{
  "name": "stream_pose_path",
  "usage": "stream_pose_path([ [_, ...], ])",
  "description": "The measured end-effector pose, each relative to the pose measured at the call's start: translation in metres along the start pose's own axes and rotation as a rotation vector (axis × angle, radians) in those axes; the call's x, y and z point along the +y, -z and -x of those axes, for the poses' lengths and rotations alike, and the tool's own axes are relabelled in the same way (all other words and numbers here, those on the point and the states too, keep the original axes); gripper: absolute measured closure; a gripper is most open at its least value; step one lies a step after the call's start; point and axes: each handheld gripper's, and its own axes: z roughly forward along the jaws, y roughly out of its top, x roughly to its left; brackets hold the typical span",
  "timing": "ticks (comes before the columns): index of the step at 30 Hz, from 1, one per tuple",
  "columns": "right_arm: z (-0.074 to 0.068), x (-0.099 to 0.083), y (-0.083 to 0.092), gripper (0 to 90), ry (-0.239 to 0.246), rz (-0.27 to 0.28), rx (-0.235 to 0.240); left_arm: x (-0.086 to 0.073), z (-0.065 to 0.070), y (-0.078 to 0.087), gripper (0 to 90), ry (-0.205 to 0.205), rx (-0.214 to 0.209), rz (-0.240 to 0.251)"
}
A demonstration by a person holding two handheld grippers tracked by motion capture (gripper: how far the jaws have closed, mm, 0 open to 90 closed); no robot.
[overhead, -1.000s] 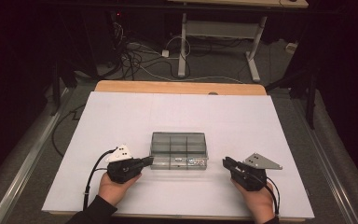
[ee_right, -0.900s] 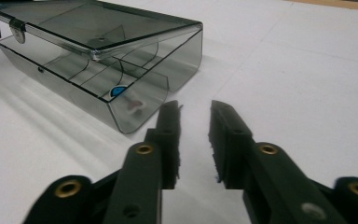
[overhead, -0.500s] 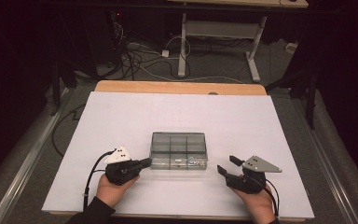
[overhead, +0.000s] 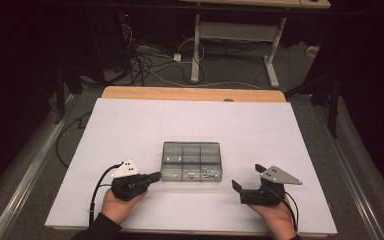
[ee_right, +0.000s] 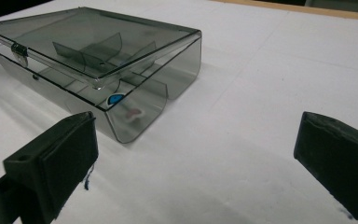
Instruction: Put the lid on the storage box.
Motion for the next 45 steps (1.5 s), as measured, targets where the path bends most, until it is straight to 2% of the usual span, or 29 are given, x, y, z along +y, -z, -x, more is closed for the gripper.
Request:
stream_pose_path([
  [9,-0.001,-0.001,-0.002,0.1,0.012,-0.014,-0.002,-0.001,-0.001,0.000,87.4,0.001,0.000,-0.004],
  [14,0.000,-0.001,-0.002,0.1,0.012,-0.015,-0.003,-0.006,-0.002,-0.001,87.4,0.004,0.004,-0.030],
  [22,-0.002,-0.001,-0.002,0.2,0.020,-0.015,0.000,-0.006,-0.002,-0.001,87.3,0.002,0.008,-0.036],
  [29,-0.002,-0.001,-0.002,0.1,0.018,-0.020,0.000,-0.007,-0.005,0.004,87.1,0.006,0.027,-0.027],
  [33,-0.002,-0.002,-0.002,0.1,0.019,-0.016,-0.001,-0.008,-0.010,0.011,86.3,0.019,0.040,-0.001],
  [39,-0.003,-0.002,-0.001,0.1,0.023,-0.009,-0.002,-0.008,-0.019,0.026,75.6,0.015,0.071,0.039],
  [45,-0.003,-0.002,0.002,0.2,0.023,0.009,-0.008,-0.010,-0.028,0.037,46.8,0.009,0.108,0.074],
])
